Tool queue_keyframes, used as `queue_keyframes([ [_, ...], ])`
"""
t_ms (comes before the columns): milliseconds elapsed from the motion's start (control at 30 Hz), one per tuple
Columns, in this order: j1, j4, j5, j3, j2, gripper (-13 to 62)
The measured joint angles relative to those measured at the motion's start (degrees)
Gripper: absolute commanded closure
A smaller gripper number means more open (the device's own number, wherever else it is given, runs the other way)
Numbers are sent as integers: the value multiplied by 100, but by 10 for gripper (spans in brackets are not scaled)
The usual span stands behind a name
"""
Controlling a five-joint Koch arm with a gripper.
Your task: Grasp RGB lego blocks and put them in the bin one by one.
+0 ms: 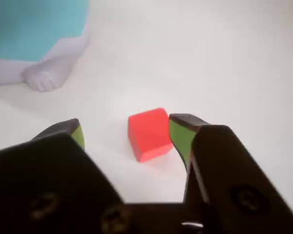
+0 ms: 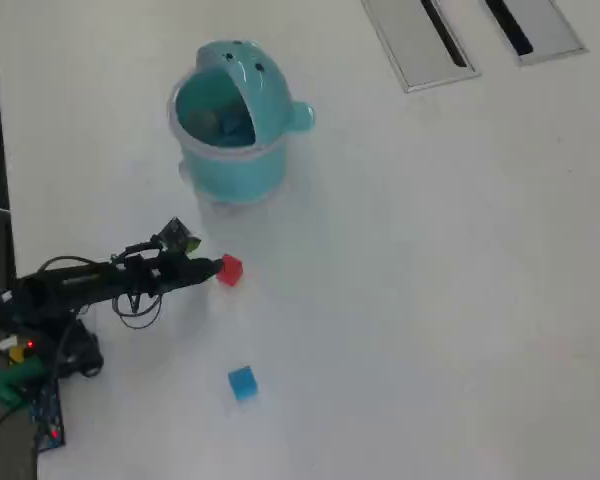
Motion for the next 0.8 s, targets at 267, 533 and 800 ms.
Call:
queue_keyframes([
  [267, 272, 0, 0, -527, -861, 165],
  [533, 510, 0, 0, -694, -1547, 161],
  [800, 642, -105, 0, -923, -1986, 162],
])
